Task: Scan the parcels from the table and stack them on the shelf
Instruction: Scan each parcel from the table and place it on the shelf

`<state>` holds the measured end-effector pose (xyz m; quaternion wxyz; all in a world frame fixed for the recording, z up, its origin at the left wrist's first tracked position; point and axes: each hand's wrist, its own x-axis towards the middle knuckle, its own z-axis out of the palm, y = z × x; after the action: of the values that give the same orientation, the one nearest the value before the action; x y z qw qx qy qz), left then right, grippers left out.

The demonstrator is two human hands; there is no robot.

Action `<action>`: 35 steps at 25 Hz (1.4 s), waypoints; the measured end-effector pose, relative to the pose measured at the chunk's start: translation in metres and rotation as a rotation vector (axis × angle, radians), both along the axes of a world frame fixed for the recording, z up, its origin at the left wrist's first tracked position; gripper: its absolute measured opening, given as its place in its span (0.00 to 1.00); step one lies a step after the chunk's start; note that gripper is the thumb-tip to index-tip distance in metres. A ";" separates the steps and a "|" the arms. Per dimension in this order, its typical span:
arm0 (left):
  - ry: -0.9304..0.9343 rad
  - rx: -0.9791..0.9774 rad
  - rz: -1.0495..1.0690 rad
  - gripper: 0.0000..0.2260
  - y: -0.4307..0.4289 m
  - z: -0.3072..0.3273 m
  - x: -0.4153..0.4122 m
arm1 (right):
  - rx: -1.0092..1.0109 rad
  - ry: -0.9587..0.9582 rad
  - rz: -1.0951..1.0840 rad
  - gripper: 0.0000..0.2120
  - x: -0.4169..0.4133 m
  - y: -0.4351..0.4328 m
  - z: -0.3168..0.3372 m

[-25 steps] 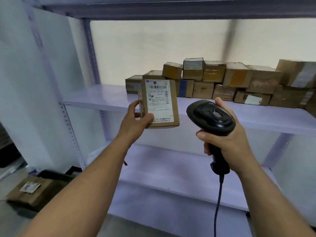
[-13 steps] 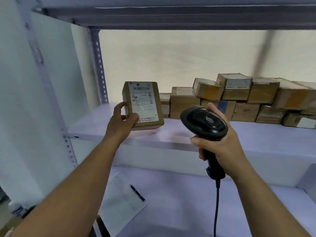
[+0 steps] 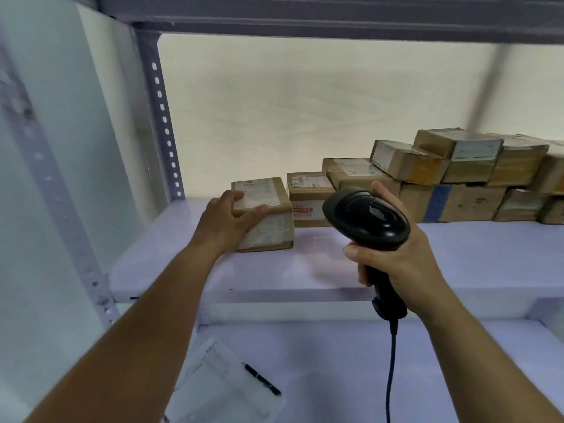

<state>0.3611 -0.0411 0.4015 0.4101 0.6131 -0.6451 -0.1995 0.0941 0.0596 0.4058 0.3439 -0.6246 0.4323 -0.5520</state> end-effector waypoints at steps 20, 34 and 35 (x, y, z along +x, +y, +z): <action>0.055 -0.176 0.101 0.30 -0.031 0.012 -0.023 | 0.007 0.014 -0.118 0.47 -0.011 0.009 0.000; -0.057 -0.341 -0.218 0.27 0.135 -0.057 -0.268 | 0.087 -0.061 -0.277 0.45 -0.168 0.150 -0.038; -0.060 -0.317 -0.247 0.27 0.146 -0.063 -0.287 | 0.094 -0.071 -0.299 0.45 -0.185 0.164 -0.043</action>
<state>0.0736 0.1050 0.3389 0.4545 0.4628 -0.7506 -0.1257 -0.0911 0.2234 0.3631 0.3015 -0.5167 0.5335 -0.5979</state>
